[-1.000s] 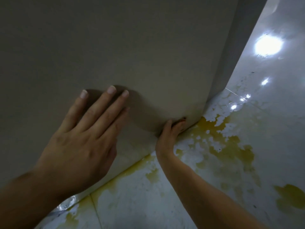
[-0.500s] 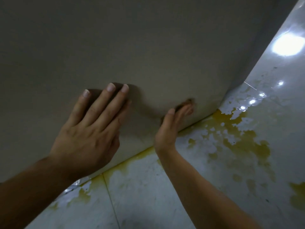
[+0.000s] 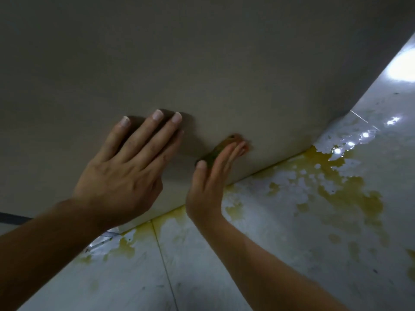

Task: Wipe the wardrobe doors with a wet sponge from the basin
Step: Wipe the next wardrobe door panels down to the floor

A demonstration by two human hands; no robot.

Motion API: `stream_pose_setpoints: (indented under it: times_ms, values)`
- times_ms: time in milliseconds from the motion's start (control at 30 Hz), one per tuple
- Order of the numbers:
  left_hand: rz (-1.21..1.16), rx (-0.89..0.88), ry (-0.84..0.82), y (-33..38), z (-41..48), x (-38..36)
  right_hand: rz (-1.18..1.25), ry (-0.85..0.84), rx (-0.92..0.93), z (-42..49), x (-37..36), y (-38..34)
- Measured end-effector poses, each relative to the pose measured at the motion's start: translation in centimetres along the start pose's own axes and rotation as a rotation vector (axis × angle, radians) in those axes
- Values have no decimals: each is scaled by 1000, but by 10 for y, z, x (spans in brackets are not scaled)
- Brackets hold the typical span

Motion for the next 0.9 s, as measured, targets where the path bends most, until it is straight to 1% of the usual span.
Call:
stream_pose_setpoints:
  times_ms: [33, 67, 100, 167, 200, 233, 300, 367, 400, 433, 467, 500, 567, 633, 667, 700, 733, 800, 867, 900]
  values:
    - [-2, -3, -6, -2, -3, 0, -51, -44, 17, -12, -8, 9]
    - [-3, 1, -7, -4, -7, 0, -89, -74, -26, -23, -14, 32]
    - [-2, 8, -6, -8, -11, 0, -63, -90, -142, -30, -18, 63]
    - [13, 15, -20, -13, -24, -2, 88, -74, -387, -37, -22, 99]
    - [19, 17, -22, -16, -29, -3, 150, -29, -426, -35, -22, 98]
    - [24, 22, -20, -19, -34, -5, 170, 18, -403, -29, -23, 85]
    - [31, 16, -23, -24, -42, -6, 114, 52, -240, -18, -28, 40]
    - [22, 12, -25, -26, -45, -7, 32, -10, -70, -23, -37, -3]
    - [15, 11, -29, -26, -45, -7, -15, -63, 15, -31, -42, -12]
    - [15, 11, -31, -27, -46, -7, -71, -111, 58, -42, -47, -8]
    - [19, 10, -34, -28, -46, -7, -117, -144, 46, -53, -53, 11]
    - [22, 7, -38, -28, -47, -7, -111, -155, -27, -61, -56, 34]
    - [36, -15, -44, -30, -48, -8, 6, -129, -260, -66, -59, 65]
    - [42, -41, -48, -31, -48, -8, 138, -95, -397, -63, -64, 60]
    - [34, -50, -52, -32, -50, -8, 191, -84, -399, -60, -68, 43]
    - [24, -52, -52, -34, -52, -7, 201, -75, -330, -57, -70, 19]
    - [18, -47, -46, -37, -55, -5, 163, -78, -201, -56, -71, -8]
    - [17, -31, -26, -46, -62, -2, -36, -155, 85, -63, -76, -45]
    - [6, -19, -23, -53, -70, 1, -318, -238, 253, -72, -80, -35]
    - [-7, 6, -17, -57, -74, 3, -422, -272, 293, -75, -79, -22]
Point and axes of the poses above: each hand's wrist, its own z-axis towards the middle knuckle, its own x-axis out of the back of the hand, y = z × x, the point moved 9 cm from there along z, towards the middle knuckle, and after that the axes turned 10 degrees about -y, right-handed, at the moved point
